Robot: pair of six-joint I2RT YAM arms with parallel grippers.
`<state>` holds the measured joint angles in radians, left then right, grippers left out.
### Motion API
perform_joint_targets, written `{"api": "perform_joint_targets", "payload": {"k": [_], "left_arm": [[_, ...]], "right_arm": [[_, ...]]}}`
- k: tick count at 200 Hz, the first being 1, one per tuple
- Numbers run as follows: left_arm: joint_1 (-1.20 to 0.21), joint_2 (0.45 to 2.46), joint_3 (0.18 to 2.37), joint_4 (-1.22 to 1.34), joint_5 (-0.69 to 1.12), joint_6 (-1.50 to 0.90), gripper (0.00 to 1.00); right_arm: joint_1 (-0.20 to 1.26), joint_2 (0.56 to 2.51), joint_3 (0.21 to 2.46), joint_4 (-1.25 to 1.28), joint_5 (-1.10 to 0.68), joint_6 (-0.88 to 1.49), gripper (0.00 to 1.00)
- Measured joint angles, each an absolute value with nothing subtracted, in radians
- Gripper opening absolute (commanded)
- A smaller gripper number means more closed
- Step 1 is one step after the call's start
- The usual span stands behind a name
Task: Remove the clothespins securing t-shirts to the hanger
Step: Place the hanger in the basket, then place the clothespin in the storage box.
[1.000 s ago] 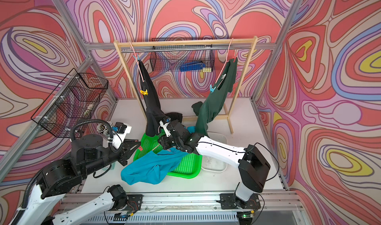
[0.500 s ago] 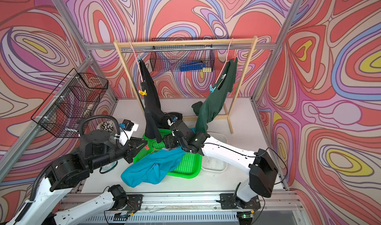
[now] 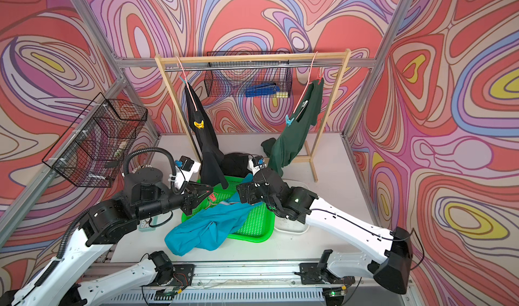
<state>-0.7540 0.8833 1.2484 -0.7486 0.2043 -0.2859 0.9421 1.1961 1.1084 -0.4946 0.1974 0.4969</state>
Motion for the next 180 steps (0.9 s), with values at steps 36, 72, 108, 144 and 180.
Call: {"api": "perform_joint_targets", "payload": {"k": [36, 72, 108, 144, 180], "left_arm": [[-0.755, 0.941, 1.248, -0.690, 0.244, -0.319, 0.08], [-0.774, 0.992, 1.248, -0.616, 0.273, -0.347, 0.08], [-0.825, 1.082, 1.255, -0.548, 0.282, -0.352, 0.08], [-0.863, 1.177, 1.266, -0.481, 0.291, -0.352, 0.08], [-0.893, 1.273, 1.295, -0.418, 0.308, -0.352, 0.08]], "right_arm": [[0.942, 1.068, 1.052, -0.535, 0.234, 0.489, 0.98], [0.942, 0.974, 1.040, -0.601, 0.277, 0.490, 0.98], [0.942, 0.903, 1.038, -0.682, 0.324, 0.509, 0.98], [0.942, 0.787, 1.032, -0.753, 0.372, 0.542, 0.98], [0.942, 0.702, 1.032, -0.840, 0.436, 0.576, 0.98]]}}
